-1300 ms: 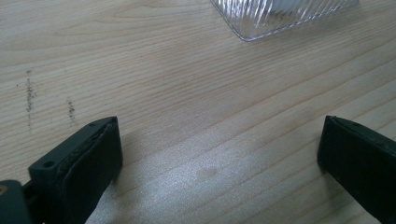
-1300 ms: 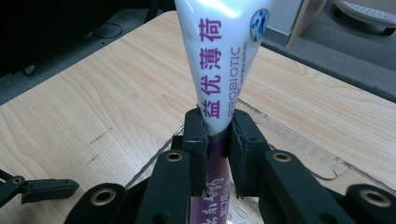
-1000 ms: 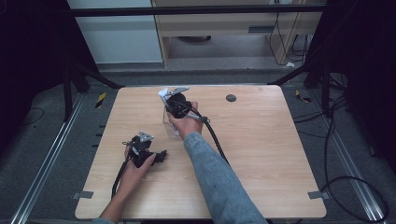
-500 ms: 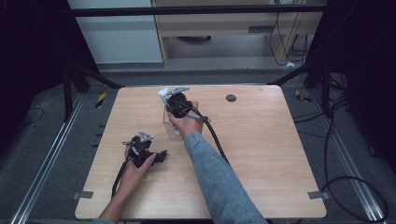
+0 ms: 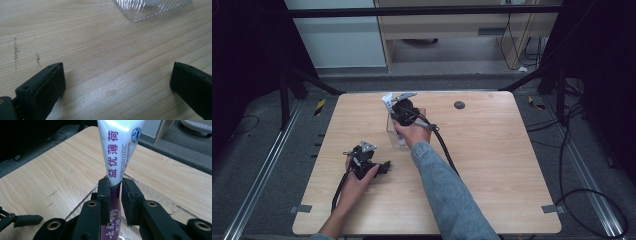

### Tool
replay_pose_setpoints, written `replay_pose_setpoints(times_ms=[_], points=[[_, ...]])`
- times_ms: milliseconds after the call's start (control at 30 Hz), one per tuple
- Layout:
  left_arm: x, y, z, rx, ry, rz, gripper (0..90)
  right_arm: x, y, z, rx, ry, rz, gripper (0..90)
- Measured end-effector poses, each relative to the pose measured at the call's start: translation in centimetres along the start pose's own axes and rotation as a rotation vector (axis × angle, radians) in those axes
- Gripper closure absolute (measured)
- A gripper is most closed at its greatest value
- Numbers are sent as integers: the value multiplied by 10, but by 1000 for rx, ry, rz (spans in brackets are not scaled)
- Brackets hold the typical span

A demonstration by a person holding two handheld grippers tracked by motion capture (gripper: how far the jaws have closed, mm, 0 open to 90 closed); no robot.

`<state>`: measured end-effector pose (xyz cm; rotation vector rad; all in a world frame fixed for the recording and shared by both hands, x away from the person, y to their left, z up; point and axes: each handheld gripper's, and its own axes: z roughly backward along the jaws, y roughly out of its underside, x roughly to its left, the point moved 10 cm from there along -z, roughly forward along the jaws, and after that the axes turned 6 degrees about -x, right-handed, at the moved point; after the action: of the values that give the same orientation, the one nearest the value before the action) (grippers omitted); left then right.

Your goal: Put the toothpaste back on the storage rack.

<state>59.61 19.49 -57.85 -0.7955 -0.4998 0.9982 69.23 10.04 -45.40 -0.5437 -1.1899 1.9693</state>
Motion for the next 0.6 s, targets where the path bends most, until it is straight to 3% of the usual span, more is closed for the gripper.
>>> replay_pose_setpoints(times_ms=[300,600], points=[[0,0,0,0,0,0,0,0,-2,13,-5,-4,6,777],[0,0,0,0,0,-1,0,-9,-1,26,-12,2,-5,785]])
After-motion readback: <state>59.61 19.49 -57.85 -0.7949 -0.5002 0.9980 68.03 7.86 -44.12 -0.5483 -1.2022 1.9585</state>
